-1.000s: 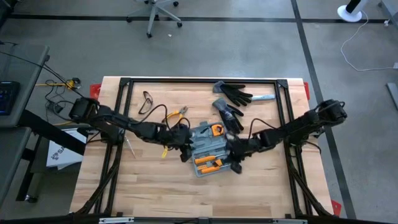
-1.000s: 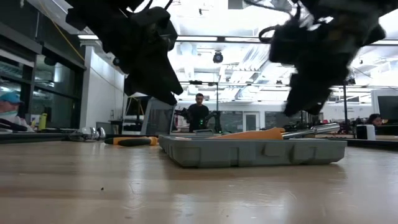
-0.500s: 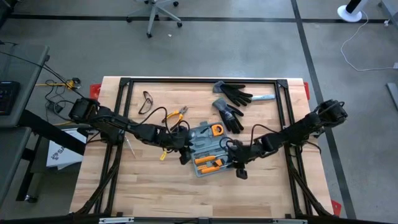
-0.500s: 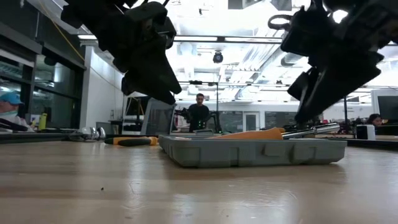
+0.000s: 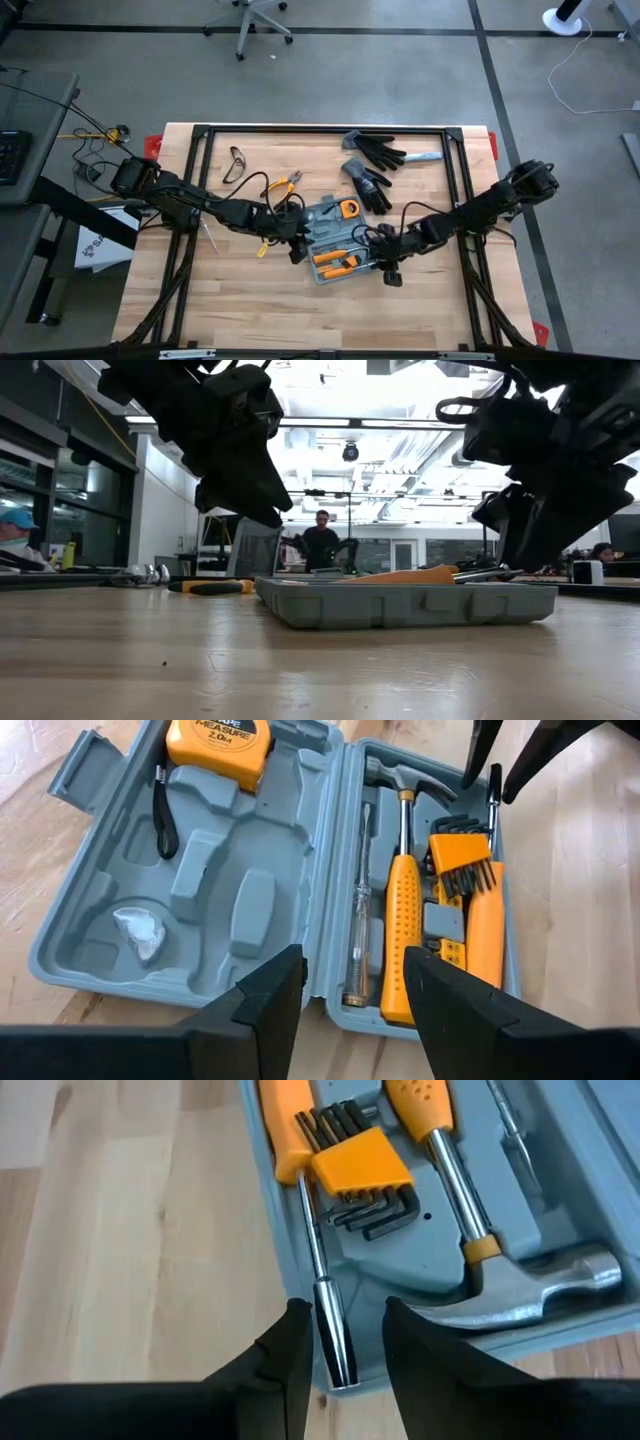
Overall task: Prefit tool cases
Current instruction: Remove the yellow screwdriver handle from the gray toolbox
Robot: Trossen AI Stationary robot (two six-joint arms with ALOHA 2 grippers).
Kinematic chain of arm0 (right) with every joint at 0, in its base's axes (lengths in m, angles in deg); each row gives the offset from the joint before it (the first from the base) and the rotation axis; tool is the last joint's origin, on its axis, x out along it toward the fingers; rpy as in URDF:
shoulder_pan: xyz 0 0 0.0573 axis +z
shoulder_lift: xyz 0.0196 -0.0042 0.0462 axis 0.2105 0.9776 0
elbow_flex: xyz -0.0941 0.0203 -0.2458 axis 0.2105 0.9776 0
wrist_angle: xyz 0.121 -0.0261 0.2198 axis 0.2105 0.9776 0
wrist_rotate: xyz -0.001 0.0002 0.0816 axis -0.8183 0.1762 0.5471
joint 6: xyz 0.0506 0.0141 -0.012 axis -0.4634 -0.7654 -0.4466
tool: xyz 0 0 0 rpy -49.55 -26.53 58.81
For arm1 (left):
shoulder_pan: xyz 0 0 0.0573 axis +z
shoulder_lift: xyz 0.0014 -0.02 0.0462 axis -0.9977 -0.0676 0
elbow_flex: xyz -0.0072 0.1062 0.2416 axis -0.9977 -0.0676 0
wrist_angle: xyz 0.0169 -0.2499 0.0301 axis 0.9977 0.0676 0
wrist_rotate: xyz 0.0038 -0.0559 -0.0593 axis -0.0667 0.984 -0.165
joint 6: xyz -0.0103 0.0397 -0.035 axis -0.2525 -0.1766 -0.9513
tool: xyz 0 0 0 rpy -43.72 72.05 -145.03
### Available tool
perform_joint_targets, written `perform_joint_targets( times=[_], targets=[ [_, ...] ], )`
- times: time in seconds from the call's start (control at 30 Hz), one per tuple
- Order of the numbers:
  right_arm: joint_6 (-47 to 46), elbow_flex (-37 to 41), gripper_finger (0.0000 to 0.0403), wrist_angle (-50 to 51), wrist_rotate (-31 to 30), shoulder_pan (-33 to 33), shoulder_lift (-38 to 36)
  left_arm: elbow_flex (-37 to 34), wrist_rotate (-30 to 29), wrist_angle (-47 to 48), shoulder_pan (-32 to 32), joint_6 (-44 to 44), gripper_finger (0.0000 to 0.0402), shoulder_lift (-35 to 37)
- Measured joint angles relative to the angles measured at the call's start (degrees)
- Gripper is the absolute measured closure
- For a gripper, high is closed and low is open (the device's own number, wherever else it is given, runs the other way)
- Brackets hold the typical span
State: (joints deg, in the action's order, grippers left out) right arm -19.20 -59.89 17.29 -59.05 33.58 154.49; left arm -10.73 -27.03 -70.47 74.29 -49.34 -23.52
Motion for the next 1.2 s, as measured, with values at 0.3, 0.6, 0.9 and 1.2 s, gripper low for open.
perform_joint_targets(
  times=[0.3,0.6,0.9,1.2],
  targets=[
    [-3.23,-0.33,0.0291,-5.97,1.48,0.07,6.15,0.00,-0.02,0.34,0.00,0.02,0.0237,0.00],
    [-12.45,-0.07,0.0382,-9.14,1.87,0.07,7.02,0.00,0.48,2.18,-0.74,-0.48,0.0237,0.00],
    [-19.04,-0.39,0.0383,-16.63,2.05,1.73,3.09,0.00,0.46,4.02,-0.72,-0.46,0.0237,0.00],
    [-23.92,-1.57,0.0383,-6.32,-16.64,0.71,-6.25,0.00,0.74,5.20,-1.69,-0.98,0.0237,0.00]
  ],
)
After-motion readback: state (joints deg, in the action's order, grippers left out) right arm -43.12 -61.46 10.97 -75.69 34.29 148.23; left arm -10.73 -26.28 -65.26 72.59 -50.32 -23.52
